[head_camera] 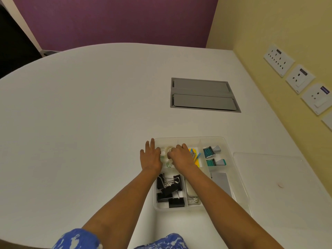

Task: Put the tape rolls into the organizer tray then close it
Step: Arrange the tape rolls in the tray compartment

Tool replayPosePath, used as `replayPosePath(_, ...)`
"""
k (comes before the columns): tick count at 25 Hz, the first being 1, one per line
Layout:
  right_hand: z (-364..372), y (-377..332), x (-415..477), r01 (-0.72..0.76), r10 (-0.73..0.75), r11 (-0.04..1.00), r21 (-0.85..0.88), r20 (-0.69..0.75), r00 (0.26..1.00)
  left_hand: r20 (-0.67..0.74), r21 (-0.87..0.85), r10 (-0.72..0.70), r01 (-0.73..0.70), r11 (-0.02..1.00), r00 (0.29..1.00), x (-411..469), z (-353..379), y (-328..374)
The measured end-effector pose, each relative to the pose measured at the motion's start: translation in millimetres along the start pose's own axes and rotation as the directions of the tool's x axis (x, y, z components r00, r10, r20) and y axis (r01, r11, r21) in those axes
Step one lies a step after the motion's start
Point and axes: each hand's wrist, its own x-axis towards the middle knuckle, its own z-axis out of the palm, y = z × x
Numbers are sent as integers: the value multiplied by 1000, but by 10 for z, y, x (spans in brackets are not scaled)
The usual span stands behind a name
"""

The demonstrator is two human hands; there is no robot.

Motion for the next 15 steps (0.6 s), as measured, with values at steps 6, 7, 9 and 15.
replayPosePath(6, -35, -20, -26, -1, 1, 1000, -27, -1, 1000, -4, -17, 0, 0, 1000, 1000, 36, 14, -4)
replayPosePath(7, -58, -30, -38, -17, 17, 1000, -11, -9, 1000, -5, -18, 0, 0, 1000, 1000, 40, 17, -10)
replayPosePath(9, -50, -33, -26, -26, 26, 999, 26, -20, 999, -6, -19, -7, 7, 1000, 1000, 46, 22, -17)
replayPosePath(15, -66, -76, -43, -47, 53, 998, 38, -183, 982, -19, -24, 2, -2, 1000, 1000, 59, 9, -5)
